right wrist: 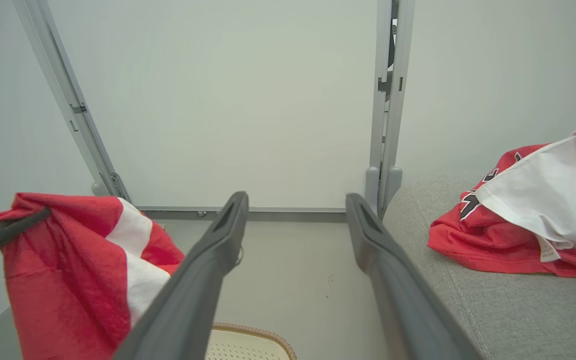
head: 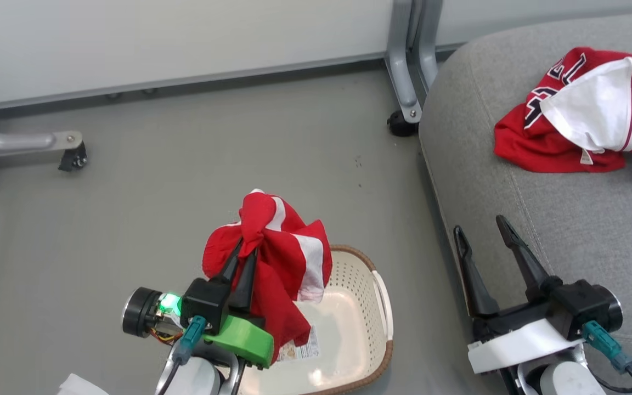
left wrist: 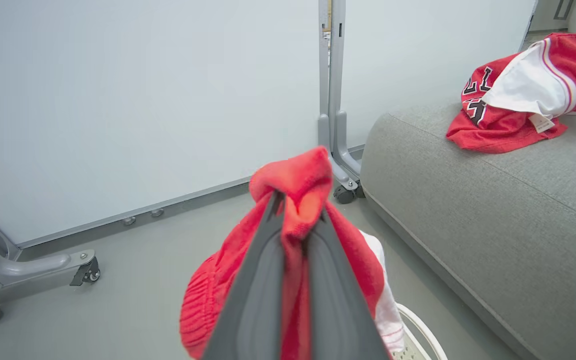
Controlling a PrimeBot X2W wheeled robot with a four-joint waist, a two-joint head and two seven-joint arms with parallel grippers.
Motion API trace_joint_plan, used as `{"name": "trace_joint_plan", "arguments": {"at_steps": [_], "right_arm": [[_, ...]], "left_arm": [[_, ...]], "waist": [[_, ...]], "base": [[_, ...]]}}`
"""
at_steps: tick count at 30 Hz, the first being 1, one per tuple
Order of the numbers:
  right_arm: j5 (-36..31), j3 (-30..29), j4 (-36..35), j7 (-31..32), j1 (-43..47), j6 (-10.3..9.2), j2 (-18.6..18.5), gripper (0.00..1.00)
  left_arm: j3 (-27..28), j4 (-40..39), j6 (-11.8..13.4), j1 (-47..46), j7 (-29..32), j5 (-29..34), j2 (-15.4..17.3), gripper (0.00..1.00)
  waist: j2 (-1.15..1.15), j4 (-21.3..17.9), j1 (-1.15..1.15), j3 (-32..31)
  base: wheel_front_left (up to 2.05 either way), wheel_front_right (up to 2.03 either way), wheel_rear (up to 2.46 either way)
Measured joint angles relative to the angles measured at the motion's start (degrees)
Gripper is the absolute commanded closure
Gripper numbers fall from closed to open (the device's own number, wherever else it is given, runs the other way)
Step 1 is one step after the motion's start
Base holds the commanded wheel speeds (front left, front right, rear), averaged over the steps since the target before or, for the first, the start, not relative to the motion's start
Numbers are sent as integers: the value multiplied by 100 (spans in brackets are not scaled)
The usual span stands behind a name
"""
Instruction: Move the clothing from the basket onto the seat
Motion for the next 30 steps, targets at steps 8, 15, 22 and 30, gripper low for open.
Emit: {"name": "trace_joint_plan", "arguments": {"at_steps": [8,15,22,30], "right_arm": [[18,65,14,0,271,0,-19,0],[280,517,-101,0,269,0,-207,0],[592,1026,-202,0,41,0,-333,0],[1045,1629,-59,0,-256,-1,-423,0]], "left_arm": [[126,-370,-141,112,0,87,-85,100],[-13,-749,-425,97,0,130,-164,100],[-364,-1000,-675,-52,0,56,-203,100],[-938,-1196,-869,-241,0,-59,-219,100]], "waist": [[0,134,0,-577],[0,141,0,-704],[0,224,0,-699],[0,316,0,-698]], "base": [[0,0,0],[0,0,0],[0,0,0],[0,0,0]]}}
